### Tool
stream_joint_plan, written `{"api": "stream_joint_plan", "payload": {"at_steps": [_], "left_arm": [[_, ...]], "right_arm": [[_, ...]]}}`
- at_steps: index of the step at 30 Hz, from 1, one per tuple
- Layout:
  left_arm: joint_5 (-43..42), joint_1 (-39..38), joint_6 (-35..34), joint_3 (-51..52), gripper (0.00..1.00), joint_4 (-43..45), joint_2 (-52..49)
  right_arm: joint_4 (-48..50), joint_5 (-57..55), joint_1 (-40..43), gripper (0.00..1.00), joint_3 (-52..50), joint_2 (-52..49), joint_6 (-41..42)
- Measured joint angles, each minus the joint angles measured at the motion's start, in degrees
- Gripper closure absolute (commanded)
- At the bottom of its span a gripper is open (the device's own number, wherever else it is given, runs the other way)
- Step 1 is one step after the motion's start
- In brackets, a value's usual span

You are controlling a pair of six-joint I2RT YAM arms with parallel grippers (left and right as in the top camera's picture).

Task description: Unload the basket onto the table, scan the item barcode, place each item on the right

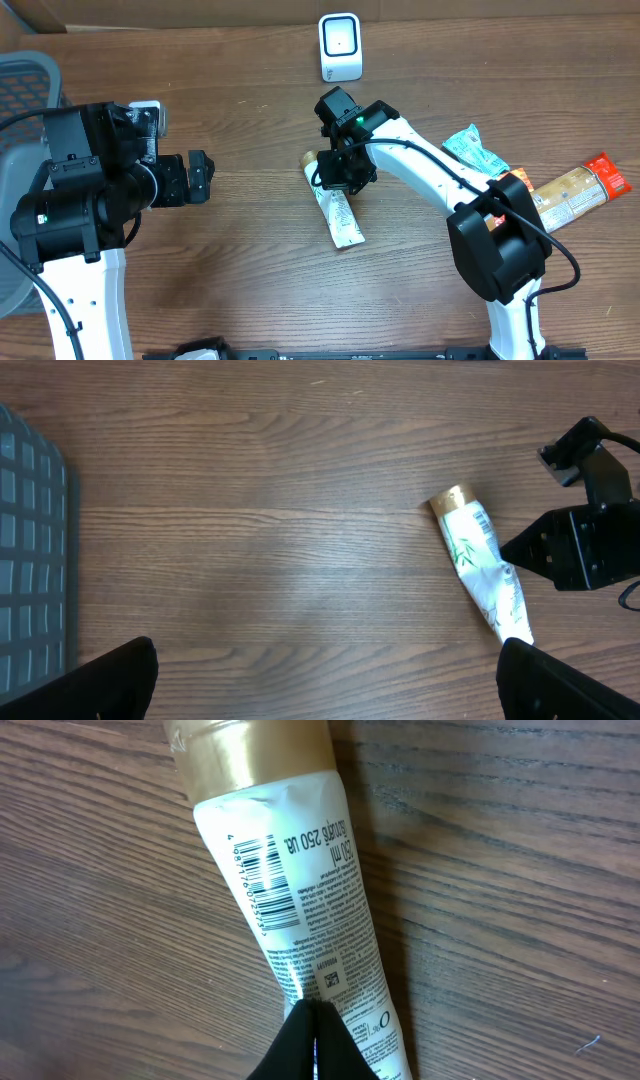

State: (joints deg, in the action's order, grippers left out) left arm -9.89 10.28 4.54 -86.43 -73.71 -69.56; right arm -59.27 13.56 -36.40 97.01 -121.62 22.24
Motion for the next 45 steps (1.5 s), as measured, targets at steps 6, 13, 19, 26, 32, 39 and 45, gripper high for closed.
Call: {"api": "stream_joint_plan", "payload": {"at_steps": [6,13,19,26,32,39,45], "left_arm": [[0.0,0.0,0.0,0.0,0.0,0.0,0.0],[0.0,0.0,0.0,0.0,0.0,0.0,0.0],[0.0,0.0,0.0,0.0,0.0,0.0,0.0],[0.0,0.0,0.0,0.0,0.0,0.0,0.0],[0.0,0.0,0.0,0.0,0.0,0.0,0.0],[0.0,0.0,0.0,0.0,0.0,0.0,0.0],[0.0,0.0,0.0,0.0,0.0,0.0,0.0]], "right_arm": [[0.59,0.13,-1.01,0.96,0.0,-0.31,0.26],[3.96,1.99,-4.15,0.96,0.0,-3.43,2.25],[5.27,8.94,-4.83,0.79,0.15,-5.86,3.06],[3.56,10.36,-5.31,0.57,2.62,-6.82,3.04],[-3.32,6.1,-4.37,0.38,9.42,-6.73,1.14],[-10.86,3.96,0.7,0.25,11.96,-3.23,-5.11],[-10.99,8.7,6.91,0.25,8.22,-2.82,-13.88]]}}
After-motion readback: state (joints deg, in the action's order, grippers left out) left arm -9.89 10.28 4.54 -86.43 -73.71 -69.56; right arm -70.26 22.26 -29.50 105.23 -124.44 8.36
